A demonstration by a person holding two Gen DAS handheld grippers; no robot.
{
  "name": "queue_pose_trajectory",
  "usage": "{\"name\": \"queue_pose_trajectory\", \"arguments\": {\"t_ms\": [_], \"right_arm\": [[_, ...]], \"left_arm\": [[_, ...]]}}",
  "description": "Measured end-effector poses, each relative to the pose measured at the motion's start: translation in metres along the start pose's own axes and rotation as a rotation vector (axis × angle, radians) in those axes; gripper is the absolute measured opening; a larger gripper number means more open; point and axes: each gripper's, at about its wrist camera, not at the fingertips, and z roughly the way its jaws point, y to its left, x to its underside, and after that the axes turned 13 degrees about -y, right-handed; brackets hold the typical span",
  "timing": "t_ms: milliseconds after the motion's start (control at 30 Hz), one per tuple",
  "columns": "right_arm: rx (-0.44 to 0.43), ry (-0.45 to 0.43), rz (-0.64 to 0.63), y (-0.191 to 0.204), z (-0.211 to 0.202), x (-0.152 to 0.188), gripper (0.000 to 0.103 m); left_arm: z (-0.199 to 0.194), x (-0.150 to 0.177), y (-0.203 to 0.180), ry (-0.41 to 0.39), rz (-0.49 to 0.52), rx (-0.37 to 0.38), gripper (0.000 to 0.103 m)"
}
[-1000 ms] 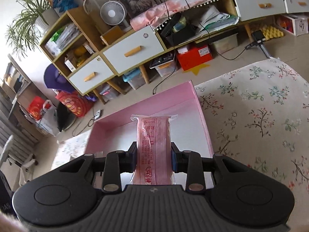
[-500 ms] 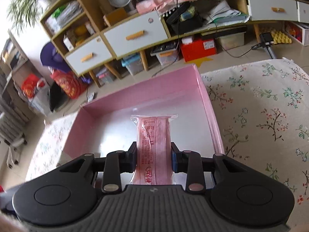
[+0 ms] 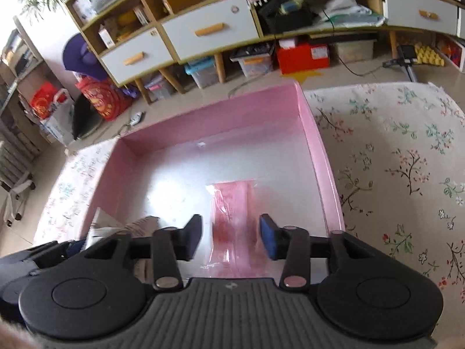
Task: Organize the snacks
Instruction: 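Carry both packets into the pink box and open both tools to release them, then withdraw both open tools from the box toward the snack pile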
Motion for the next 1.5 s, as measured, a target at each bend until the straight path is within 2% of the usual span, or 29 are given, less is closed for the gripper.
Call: {"name": "queue_pose_trajectory", "arguments": {"t_ms": [67, 200, 567, 800, 1033, 1267, 1500], "right_arm": [[0.01, -0.041, -0.017, 0.002, -0.009, -0.004, 0.073], [-0.001, -0.069, -0.016, 0.004, -0.027, -0.01, 0.083], [0.041, -0.116, -0.115, 0.006, -0.076, -0.002, 0.102], [0.057, -0.145, -0.125, -0.001, -0.101, 0.01, 0.103], [0.049, -0.136, -0.148, -0.008, -0.111, 0.019, 0.103], [0.022, -0.106, -0.227, -0.016, -0.11, 0.03, 0.103], [0.041, -0.029, -0.212, -0.031, -0.116, 0.051, 0.103]], "left_arm": [[-0.008, -0.002, -0.004, -0.016, 0.008, 0.003, 0.086], [-0.028, -0.003, -0.01, -0.036, 0.028, 0.003, 0.094], [-0.081, 0.014, -0.007, -0.012, 0.029, -0.037, 0.102], [-0.107, 0.031, 0.007, 0.005, -0.013, -0.067, 0.102], [-0.121, 0.047, 0.009, -0.012, 0.015, -0.083, 0.102], [-0.133, 0.058, 0.011, -0.032, 0.054, -0.063, 0.102], [-0.143, 0.072, 0.02, -0.003, 0.071, 0.005, 0.102]]}}
